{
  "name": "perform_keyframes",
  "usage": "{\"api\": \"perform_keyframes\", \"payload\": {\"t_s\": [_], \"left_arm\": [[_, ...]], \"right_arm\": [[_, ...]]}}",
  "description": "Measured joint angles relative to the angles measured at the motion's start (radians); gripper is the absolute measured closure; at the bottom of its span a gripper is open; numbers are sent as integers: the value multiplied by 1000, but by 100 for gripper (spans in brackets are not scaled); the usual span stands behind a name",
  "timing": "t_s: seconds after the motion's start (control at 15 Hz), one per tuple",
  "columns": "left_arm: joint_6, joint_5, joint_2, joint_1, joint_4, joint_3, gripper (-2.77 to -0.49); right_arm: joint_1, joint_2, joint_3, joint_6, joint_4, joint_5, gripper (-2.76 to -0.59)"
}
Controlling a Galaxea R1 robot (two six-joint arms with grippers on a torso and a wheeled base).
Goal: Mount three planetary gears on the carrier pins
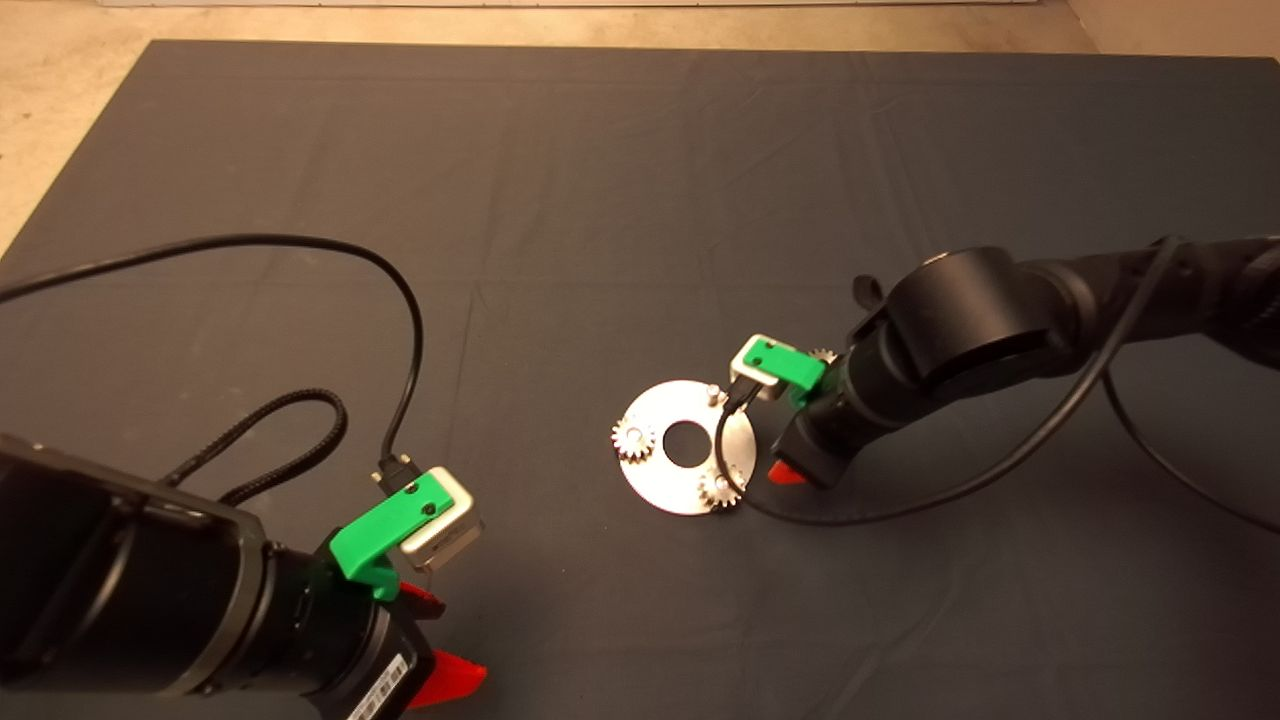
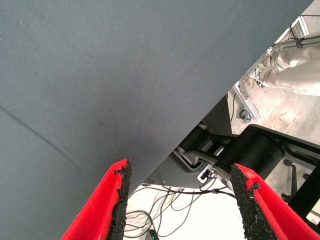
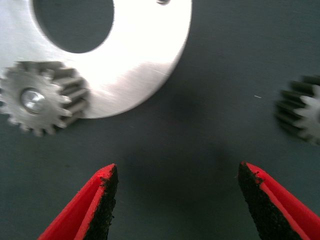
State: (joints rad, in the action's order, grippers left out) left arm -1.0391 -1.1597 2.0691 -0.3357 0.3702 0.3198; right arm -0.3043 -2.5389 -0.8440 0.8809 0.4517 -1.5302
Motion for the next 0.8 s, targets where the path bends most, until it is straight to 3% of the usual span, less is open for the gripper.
{"api": "perform_keyframes", "payload": {"t_s": [0.2,0.47,0.8], "left_arm": [[0,0,0,0,0,0,-133],[0,1,3,0,0,0,-133],[0,4,4,0,0,0,-133]], "right_arm": [[-36,47,4,0,0,0,-186],[-47,99,3,0,0,-1,-191],[-53,106,-68,-3,0,0,-191]]}}
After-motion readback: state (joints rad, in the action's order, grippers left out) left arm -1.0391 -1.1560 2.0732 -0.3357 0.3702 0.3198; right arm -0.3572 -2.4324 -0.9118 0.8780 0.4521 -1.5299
